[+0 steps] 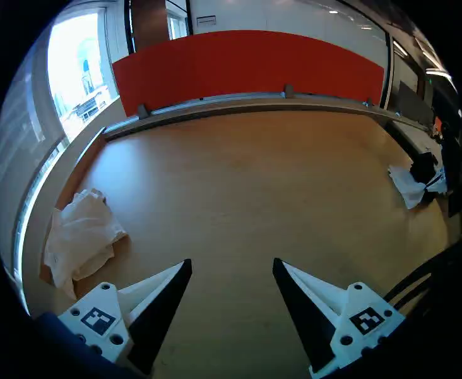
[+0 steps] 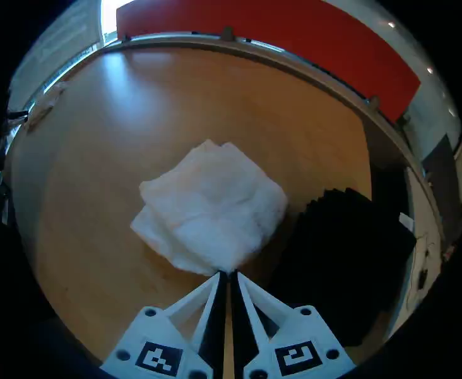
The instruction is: Fold towel
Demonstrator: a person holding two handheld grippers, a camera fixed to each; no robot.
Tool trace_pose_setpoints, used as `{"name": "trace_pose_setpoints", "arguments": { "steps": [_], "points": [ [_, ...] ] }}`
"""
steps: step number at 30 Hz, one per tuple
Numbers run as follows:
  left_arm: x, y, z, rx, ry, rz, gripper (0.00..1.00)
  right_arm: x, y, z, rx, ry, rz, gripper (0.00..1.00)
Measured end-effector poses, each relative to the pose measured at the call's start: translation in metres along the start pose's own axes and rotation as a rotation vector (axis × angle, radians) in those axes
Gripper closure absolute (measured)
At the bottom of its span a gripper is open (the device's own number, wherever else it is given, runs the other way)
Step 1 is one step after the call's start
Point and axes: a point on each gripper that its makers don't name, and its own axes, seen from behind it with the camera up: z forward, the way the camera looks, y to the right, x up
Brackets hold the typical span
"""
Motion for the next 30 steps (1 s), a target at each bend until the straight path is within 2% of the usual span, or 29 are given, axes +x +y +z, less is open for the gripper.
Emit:
{"name": "trace_pose_setpoints", "arguments": {
  "steps": [15, 30],
  "points": [
    [-0.005, 0.002, -0.002, 0.000, -0.010, 0.008, 0.04, -0.034, 0.005, 0.015, -0.030, -0.077, 0.012, 0.96],
    [-0.010, -0.001, -0.003, 0.005, -0.017, 0.011, 0.05, -0.049, 0.014, 0.029, -0.075, -0.144, 0.006, 0.96]
  ]
}}
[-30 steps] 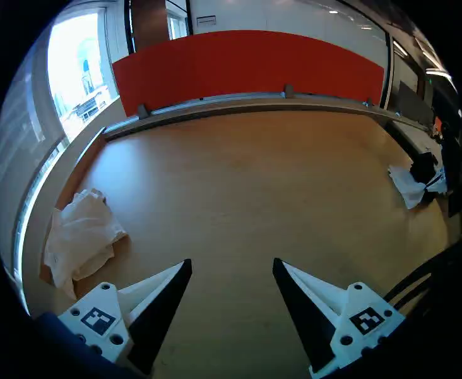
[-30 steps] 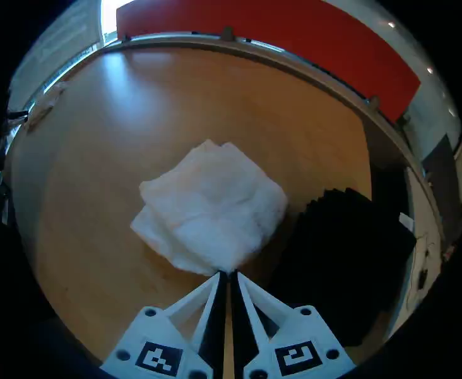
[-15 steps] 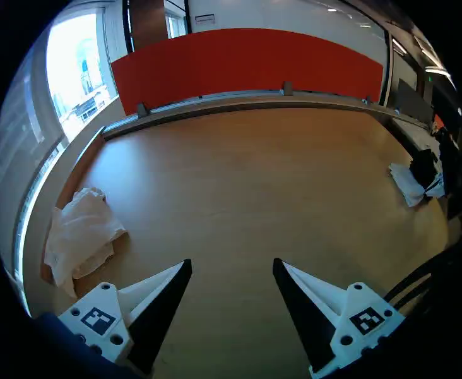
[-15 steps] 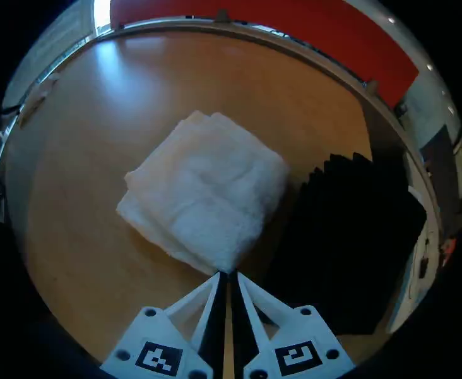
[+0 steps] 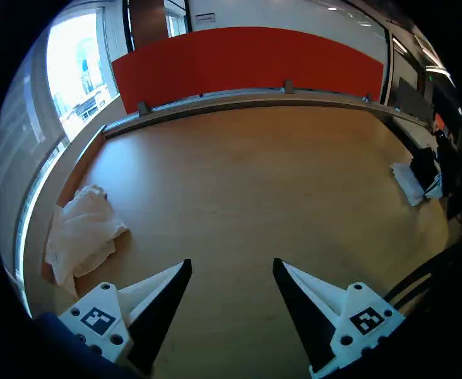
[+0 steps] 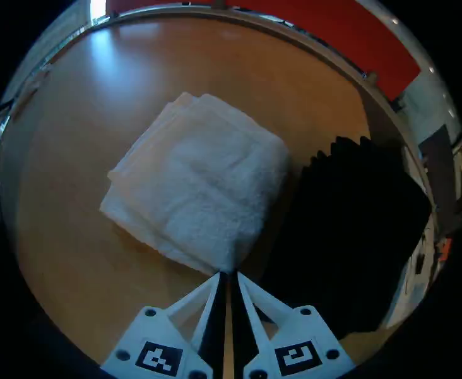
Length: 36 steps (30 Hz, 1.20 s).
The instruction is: Fold towel
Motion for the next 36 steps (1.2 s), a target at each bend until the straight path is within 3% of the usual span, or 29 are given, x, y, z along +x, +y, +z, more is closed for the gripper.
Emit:
{"name": "trace_pose_setpoints", "arguments": {
  "steps": [9, 17, 27, 36],
  "points": [
    [-0.001, -0.003, -0.001, 0.003, 0.000, 0.000, 0.05, 0.001, 0.000, -0.001, -0.012, 0.001, -0.003, 0.94],
    [0.001, -0.003, 0.000, -0.004, 0.003, 0.000, 0.04, 0.002, -0.004, -0.009, -0.011, 0.020, -0.024, 0.68],
    [0.003, -0.001, 0.002, -0.013, 0.009, 0.001, 0.04, 0.012, -0.010, -0.019, -0.022, 0.047, -0.051, 0.55],
    [0.001, -0.006, 0.000, -0.010, 0.013, -0.009, 0.05, 0.046, -0.042, -0.024, 0.019, 0.120, -0.043, 0.54]
  ]
}}
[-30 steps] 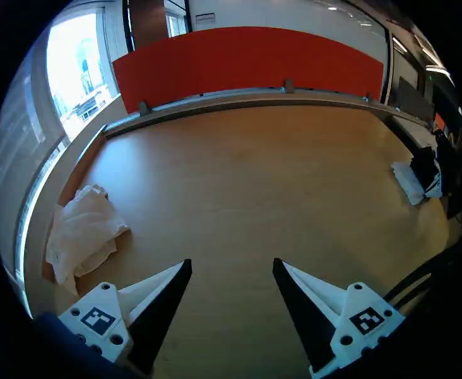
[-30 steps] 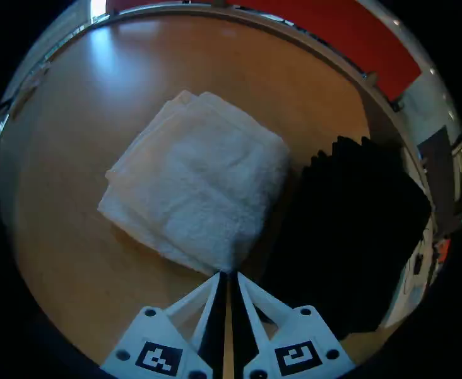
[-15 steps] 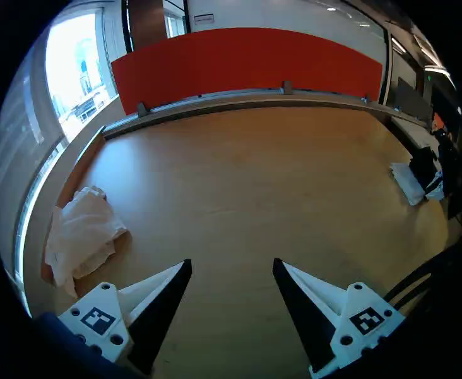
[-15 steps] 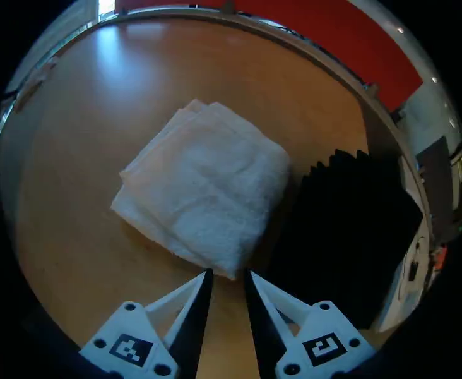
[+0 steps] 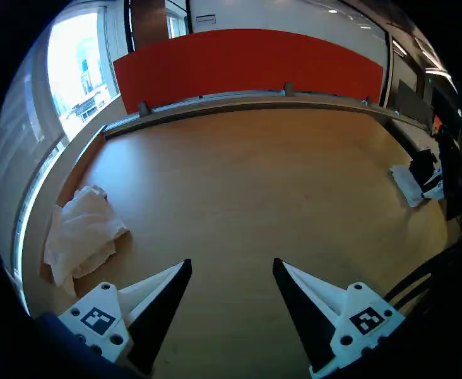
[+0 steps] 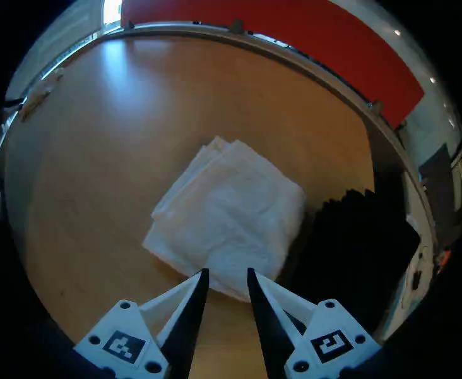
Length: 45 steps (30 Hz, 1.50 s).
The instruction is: Fold towel
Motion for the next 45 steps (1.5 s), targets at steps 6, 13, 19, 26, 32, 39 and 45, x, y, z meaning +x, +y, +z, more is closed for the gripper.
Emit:
{"name": "trace_pose_setpoints", "arguments": {
  "steps": [6, 13, 19, 26, 32, 39, 45],
  "points": [
    [-0.004, -0.008, -0.004, 0.008, 0.002, -0.013, 0.05, 0.018, -0.026, 0.005, 0.036, 0.019, -0.022, 0.54],
    [-0.009, -0.018, -0.008, 0.021, 0.000, -0.025, 0.05, 0.041, -0.051, 0.013, 0.070, 0.044, -0.032, 0.54],
    [-0.011, -0.023, -0.011, 0.029, 0.000, -0.030, 0.05, 0.048, -0.062, 0.018, 0.089, 0.042, -0.043, 0.54],
    [-0.015, -0.026, -0.013, 0.034, -0.003, -0.034, 0.05, 0.049, -0.065, 0.021, 0.090, 0.042, -0.043, 0.79],
    [-0.013, -0.025, -0.013, 0.035, 0.001, -0.027, 0.05, 0.050, -0.064, 0.019, 0.090, 0.055, -0.040, 0.94],
    [-0.010, -0.022, -0.013, 0.028, 0.004, -0.023, 0.05, 0.051, -0.066, 0.013, 0.101, 0.065, -0.051, 0.94],
    [-0.010, -0.021, -0.013, 0.026, 0.007, -0.022, 0.05, 0.048, -0.069, 0.007, 0.115, 0.067, -0.061, 0.94]
  ]
}}
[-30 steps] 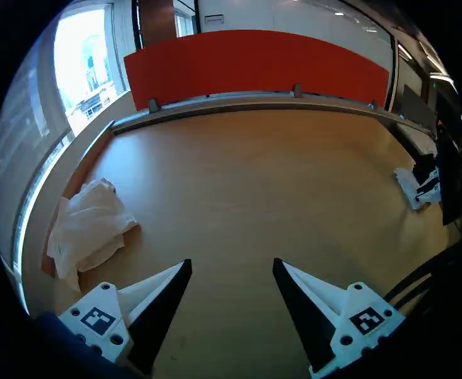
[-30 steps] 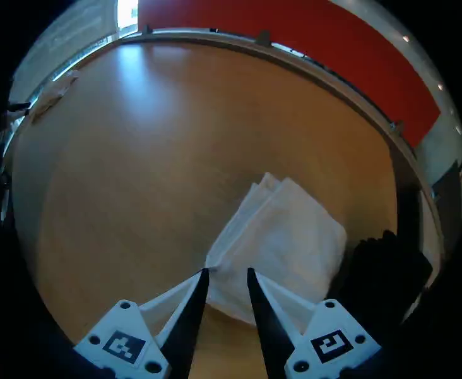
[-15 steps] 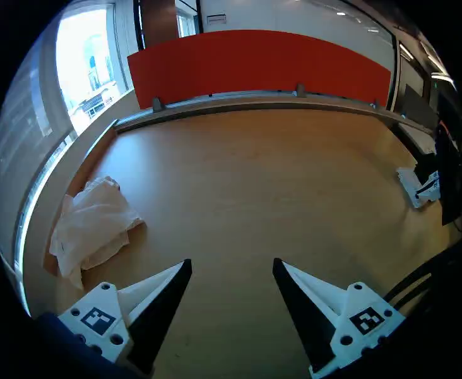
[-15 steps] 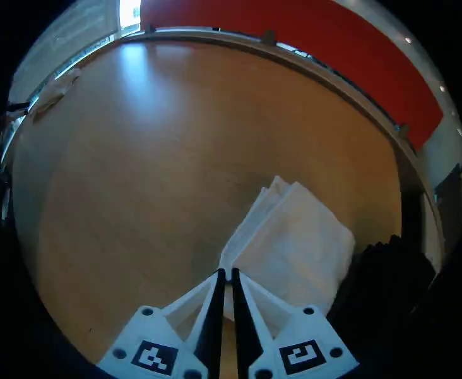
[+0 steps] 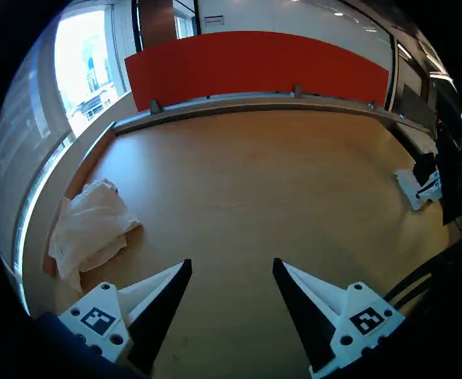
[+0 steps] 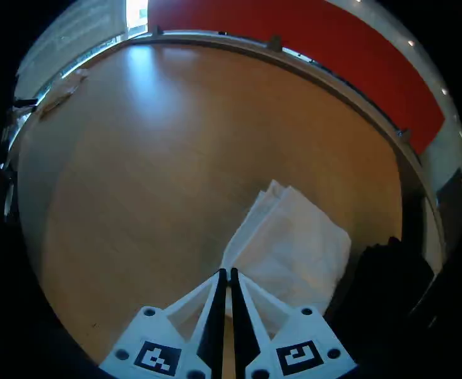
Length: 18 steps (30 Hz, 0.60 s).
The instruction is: Fold towel
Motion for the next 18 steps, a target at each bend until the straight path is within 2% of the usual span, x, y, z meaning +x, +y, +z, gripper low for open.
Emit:
{"name": "trace_pose_setpoints", "arguments": {
  "steps": [9, 16, 18],
  "points": [
    [-0.0021, -0.0023, -0.0007, 0.000, -0.001, 0.002, 0.05, -0.0021, 0.0010, -0.0014, -0.006, -0.005, 0.003, 0.93],
    [-0.0027, -0.0051, -0.0017, 0.002, -0.002, -0.001, 0.05, -0.0025, -0.0004, -0.0013, -0.011, -0.012, -0.001, 0.69],
    [-0.0031, -0.0063, -0.0019, 0.003, -0.002, -0.002, 0.04, -0.0025, -0.0009, -0.0014, -0.012, -0.013, -0.003, 0.67]
  ]
}}
